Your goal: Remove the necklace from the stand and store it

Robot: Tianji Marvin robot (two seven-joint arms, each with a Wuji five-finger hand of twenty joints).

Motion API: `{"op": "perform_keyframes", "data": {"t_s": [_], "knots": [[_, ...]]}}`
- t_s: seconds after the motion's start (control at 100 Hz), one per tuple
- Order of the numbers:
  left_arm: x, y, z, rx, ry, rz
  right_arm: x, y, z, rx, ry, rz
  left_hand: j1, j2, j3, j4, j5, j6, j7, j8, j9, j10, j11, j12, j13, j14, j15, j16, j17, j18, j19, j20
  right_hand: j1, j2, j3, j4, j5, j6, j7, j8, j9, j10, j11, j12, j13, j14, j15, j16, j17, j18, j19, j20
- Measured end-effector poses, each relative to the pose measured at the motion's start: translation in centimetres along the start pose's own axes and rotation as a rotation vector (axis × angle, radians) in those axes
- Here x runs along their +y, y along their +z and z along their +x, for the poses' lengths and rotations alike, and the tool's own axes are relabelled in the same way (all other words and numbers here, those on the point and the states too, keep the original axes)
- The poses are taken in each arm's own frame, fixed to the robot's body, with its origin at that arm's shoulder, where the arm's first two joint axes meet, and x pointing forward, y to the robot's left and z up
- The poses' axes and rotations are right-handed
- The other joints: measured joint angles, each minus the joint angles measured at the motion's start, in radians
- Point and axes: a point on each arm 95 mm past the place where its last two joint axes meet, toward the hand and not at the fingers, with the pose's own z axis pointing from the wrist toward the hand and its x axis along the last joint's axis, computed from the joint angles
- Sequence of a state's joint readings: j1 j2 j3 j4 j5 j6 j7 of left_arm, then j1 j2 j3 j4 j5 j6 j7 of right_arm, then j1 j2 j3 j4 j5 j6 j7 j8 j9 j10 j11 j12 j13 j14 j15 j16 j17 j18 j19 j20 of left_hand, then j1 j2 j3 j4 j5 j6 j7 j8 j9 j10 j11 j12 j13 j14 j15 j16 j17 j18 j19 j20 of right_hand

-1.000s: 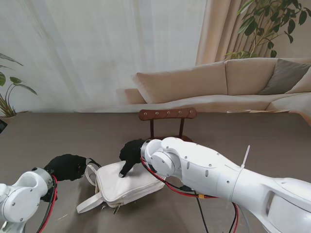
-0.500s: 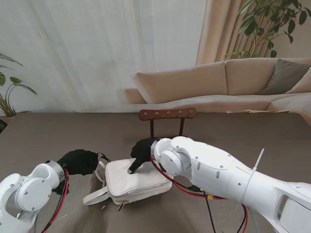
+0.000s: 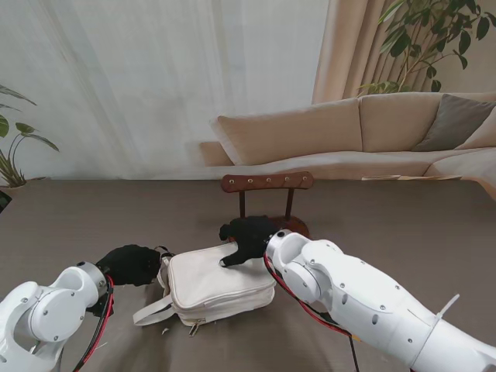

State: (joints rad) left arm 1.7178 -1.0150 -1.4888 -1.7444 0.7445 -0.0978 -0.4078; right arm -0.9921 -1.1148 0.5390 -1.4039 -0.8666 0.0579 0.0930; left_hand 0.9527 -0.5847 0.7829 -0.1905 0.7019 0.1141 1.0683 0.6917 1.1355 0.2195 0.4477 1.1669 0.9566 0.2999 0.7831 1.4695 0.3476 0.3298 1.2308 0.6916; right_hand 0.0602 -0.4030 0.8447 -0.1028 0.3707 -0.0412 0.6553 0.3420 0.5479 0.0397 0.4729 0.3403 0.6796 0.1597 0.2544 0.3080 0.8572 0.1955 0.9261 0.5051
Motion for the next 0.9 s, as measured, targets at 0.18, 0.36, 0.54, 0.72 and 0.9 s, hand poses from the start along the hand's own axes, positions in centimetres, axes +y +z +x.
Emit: {"op": "perform_keyframes", "data": {"t_s": [0.18, 0.36, 0.54, 0.72, 0.9], "knots": [[0.3, -0.2, -0.1, -0.004, -0.002, -0.008, -0.4, -1.5, 1.2, 0.095, -0.004, -0.169, 0.001, 0.000, 0.000, 0.000, 0.000, 0.002, 0.000, 0.000, 0.000, 0.000, 0.000, 0.000, 0.000, 0.000, 0.000, 0.000, 0.000, 0.000, 0.000, 0.000, 0.038, -0.022, 0.013, 0.019, 0.016, -0.020, 0.032, 0.000, -0.001, 0.000, 0.009, -0.010, -0.022, -0.028, 0.008, -0.021, -0.001, 0.042, -0.039, -0.007], [0.3, -0.4, -0.2, -0.005, 0.000, -0.015, -0.4, -2.4, 3.0, 0.199, 0.008, -0.276, 0.003, 0.000, 0.000, 0.000, 0.000, 0.002, 0.000, 0.000, 0.000, 0.000, 0.000, 0.000, 0.000, 0.000, 0.000, 0.000, 0.000, 0.000, 0.000, 0.000, 0.039, -0.054, 0.016, 0.019, 0.057, -0.065, 0.057, -0.004, 0.003, -0.005, 0.011, -0.022, -0.022, -0.052, 0.008, -0.037, -0.001, 0.021, -0.046, -0.028], [0.3, -0.4, -0.2, -0.003, 0.001, -0.015, -0.3, -2.7, 4.4, 0.274, 0.009, -0.287, 0.003, 0.000, 0.000, 0.000, 0.000, 0.002, 0.000, 0.000, 0.000, 0.000, 0.000, 0.000, 0.000, 0.000, 0.000, 0.000, 0.000, 0.001, 0.000, 0.000, 0.038, -0.052, -0.038, 0.023, 0.055, -0.069, 0.040, -0.035, 0.003, -0.021, 0.011, -0.036, -0.036, -0.061, -0.016, -0.061, -0.001, 0.007, -0.080, -0.061], [0.3, -0.7, -0.2, -0.003, 0.001, -0.019, -0.9, -2.9, 5.3, 0.367, 0.044, -0.224, 0.003, 0.000, 0.000, 0.000, 0.000, 0.002, 0.000, 0.000, 0.000, 0.000, 0.000, 0.000, 0.000, 0.000, 0.000, 0.000, 0.000, 0.001, 0.000, 0.000, -0.067, -0.018, -0.123, 0.037, -0.057, -0.066, -0.047, -0.093, -0.058, -0.025, -0.080, -0.087, -0.148, -0.067, -0.092, -0.121, -0.087, 0.034, -0.135, -0.081], [0.4, -0.8, -0.2, -0.001, 0.002, -0.028, -1.1, -2.7, 5.7, 0.402, 0.009, -0.183, 0.003, 0.000, 0.000, 0.000, 0.000, 0.002, 0.000, 0.000, 0.000, 0.000, 0.000, 0.000, 0.000, 0.000, 0.000, 0.000, 0.000, 0.001, 0.000, 0.000, -0.107, -0.019, -0.086, 0.041, -0.172, 0.022, -0.084, -0.144, -0.151, -0.014, -0.135, -0.107, -0.230, -0.044, -0.145, -0.155, -0.144, 0.116, -0.135, -0.082]]}}
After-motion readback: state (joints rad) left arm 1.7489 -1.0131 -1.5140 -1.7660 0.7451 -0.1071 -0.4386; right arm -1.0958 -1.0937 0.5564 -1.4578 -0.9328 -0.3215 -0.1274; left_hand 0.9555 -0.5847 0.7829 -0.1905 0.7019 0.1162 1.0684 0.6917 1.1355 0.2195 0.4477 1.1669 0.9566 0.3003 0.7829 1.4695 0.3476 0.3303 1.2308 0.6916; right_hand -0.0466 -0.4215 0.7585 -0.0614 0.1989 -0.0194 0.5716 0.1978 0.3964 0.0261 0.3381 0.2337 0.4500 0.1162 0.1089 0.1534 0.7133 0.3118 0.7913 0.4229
